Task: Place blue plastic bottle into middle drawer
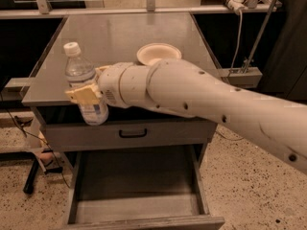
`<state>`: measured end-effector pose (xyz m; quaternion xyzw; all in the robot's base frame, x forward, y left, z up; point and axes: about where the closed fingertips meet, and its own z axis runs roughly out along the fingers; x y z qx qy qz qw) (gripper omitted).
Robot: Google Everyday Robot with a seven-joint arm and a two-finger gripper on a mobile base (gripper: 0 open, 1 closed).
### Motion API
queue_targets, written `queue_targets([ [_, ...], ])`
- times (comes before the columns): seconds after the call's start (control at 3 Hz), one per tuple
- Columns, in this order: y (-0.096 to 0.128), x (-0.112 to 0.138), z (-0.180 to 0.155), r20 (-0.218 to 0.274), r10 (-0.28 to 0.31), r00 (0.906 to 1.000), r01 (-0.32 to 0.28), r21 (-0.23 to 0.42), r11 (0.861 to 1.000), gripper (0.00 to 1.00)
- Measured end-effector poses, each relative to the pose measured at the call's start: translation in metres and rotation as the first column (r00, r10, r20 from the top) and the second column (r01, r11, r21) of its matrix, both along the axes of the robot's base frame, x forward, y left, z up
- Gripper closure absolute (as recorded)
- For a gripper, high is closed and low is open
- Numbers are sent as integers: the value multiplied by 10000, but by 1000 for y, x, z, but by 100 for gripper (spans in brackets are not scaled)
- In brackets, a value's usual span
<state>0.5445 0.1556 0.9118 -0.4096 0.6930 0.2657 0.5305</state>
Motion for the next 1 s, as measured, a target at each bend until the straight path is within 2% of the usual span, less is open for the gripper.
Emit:
queue_targets([
  [0.33,-1,-8,3,-13,-7,10000,7,62,10000,100],
  [0.67,-6,-19,0,-120,-209,9997,207,-173,9996,100],
  [1.0,-24,-44,-6,-521,-1391,9889,1378,-275,9901,100],
])
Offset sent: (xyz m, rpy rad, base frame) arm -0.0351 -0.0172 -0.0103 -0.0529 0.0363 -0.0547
